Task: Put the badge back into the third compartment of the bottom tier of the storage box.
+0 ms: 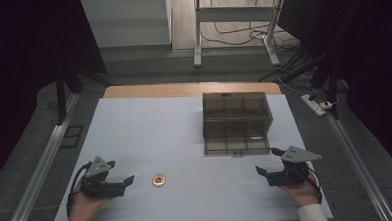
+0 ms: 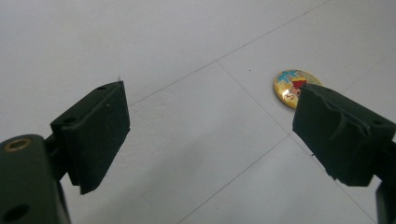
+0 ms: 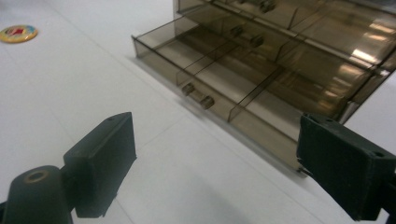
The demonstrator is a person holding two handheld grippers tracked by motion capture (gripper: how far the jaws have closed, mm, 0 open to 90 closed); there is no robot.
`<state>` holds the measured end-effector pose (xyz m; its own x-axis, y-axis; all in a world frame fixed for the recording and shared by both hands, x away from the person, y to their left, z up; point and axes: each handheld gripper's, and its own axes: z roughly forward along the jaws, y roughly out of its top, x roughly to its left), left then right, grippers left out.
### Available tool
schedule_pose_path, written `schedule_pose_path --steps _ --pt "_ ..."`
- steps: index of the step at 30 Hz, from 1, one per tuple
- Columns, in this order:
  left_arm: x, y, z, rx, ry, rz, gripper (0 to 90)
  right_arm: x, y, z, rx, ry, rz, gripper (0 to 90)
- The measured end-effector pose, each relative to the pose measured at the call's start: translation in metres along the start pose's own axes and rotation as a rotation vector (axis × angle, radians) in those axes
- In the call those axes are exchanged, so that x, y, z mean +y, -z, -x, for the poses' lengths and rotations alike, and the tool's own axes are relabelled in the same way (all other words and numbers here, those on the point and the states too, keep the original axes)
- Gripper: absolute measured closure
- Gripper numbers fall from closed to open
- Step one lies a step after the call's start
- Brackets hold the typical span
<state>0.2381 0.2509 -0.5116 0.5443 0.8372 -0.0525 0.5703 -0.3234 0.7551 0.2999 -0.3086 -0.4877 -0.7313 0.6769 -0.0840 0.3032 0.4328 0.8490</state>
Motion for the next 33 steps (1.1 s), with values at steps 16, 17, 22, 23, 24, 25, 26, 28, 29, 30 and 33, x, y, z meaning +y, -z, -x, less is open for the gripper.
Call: schedule_pose_path --steps 16,17,22,23,24,25,26,28,29,30,33 --pt "-0.0026 0.0011 0.0007 -0.003 -0.009 0.006 11.1 -0.0032 0.0009 0.0021 0.009 -0.003 0.019 13.7" --pt "-0.0024 0.0011 0.0009 -0.002 -0.009 0.007 11.1 -0.0035 0.0007 0.0021 0.009 -0.005 0.019 13.7" --pt "-0.0028 0.0010 0.0005 0.003 -0.010 0.003 11.1 -0.0038 -0.0004 0.0022 0.009 -0.004 0.011 13.8" --pt "-0.0030 0.0011 0.0004 0.005 -0.010 0.003 11.1 -0.0039 -0.0007 0.0019 0.007 -0.005 0.011 13.8" --pt "-0.0031 0.0012 0.0003 0.006 -0.010 0.003 11.1 -0.0040 -0.0007 0.0016 0.007 -0.005 0.011 13.8" --pt "-0.0031 0.0012 0.0003 0.007 -0.010 0.003 11.1 -0.0040 -0.0007 0.0014 0.008 -0.006 0.012 13.9" --pt "-0.0032 0.0013 0.0003 0.008 -0.011 0.003 11.1 -0.0041 -0.0008 0.0014 0.012 -0.007 0.014 13.9" --pt "-0.0032 0.0012 0.0003 0.009 -0.013 0.002 11.1 -0.0044 -0.0007 0.0012 0.011 -0.006 0.008 13.9" --pt "-0.0033 0.0011 0.0004 0.010 -0.013 0.001 11.1 -0.0047 -0.0009 0.0014 0.013 -0.007 0.009 13.9" --pt "-0.0033 0.0009 0.0004 0.011 -0.013 0.001 11.1 -0.0050 -0.0009 0.0013 0.011 -0.009 0.006 13.9" --pt "-0.0034 0.0008 0.0004 0.011 -0.013 0.000 11.1 -0.0054 -0.0009 0.0017 0.016 -0.009 0.007 13.9"
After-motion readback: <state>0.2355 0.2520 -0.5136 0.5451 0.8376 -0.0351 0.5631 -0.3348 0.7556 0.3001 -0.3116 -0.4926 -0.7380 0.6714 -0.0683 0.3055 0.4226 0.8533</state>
